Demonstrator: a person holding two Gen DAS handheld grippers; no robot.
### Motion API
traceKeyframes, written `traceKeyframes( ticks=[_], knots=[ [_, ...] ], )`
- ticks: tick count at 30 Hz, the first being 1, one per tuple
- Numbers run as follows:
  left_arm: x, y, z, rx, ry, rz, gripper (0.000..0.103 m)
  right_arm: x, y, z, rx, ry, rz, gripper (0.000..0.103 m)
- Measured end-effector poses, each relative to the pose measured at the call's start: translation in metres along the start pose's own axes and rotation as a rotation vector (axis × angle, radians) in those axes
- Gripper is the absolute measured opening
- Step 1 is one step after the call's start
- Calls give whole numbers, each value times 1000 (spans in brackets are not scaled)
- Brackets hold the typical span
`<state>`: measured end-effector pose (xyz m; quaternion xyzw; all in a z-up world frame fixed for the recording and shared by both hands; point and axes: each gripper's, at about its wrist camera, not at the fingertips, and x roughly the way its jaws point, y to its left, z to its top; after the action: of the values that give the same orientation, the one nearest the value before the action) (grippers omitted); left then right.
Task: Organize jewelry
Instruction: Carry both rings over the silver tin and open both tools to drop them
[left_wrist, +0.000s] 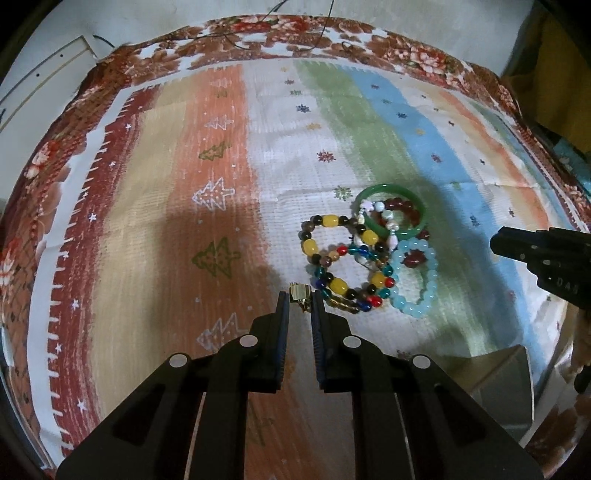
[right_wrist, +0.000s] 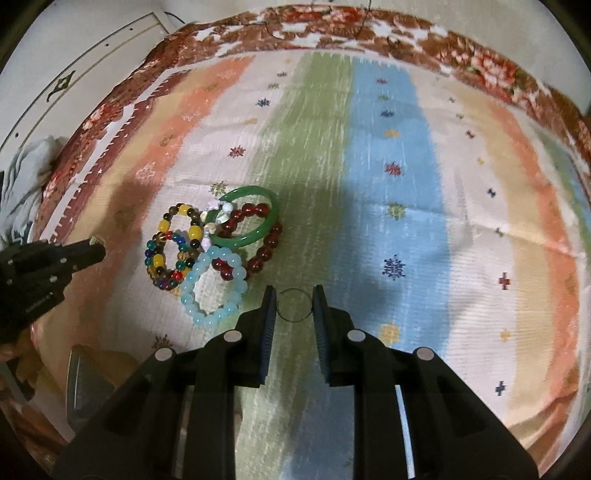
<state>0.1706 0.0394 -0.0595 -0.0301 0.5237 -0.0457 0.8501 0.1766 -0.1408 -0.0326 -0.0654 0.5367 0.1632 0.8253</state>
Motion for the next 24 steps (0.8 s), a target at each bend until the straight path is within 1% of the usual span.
traceKeyframes(
  ticks=[2, 5, 9, 14, 19, 24],
  knots=[
    [-12, -4, -3, 0, -17, -27, 12, -8, 6, -4, -26, -23, -12, 21],
    [-27, -10, -9, 3, -49, -44, 12, -23, 15, -9, -69, -54, -28, 21],
    [-41, -13, -19, -9, -76, -64, 12, -35, 22, -20, -71, -75, -5, 21],
    [-59, -24, -32, 6, -110, -90, 12, -54, 31, -31, -88, -109, -17, 21],
    [-65, -36, -46, 34, -126, -109, 12, -66, 41, -41, -100, -135, 2, 21],
    [-67, -45, -58, 54, -128, -116, 12, -78, 56, -55, -138, -161, 48, 21]
  ],
)
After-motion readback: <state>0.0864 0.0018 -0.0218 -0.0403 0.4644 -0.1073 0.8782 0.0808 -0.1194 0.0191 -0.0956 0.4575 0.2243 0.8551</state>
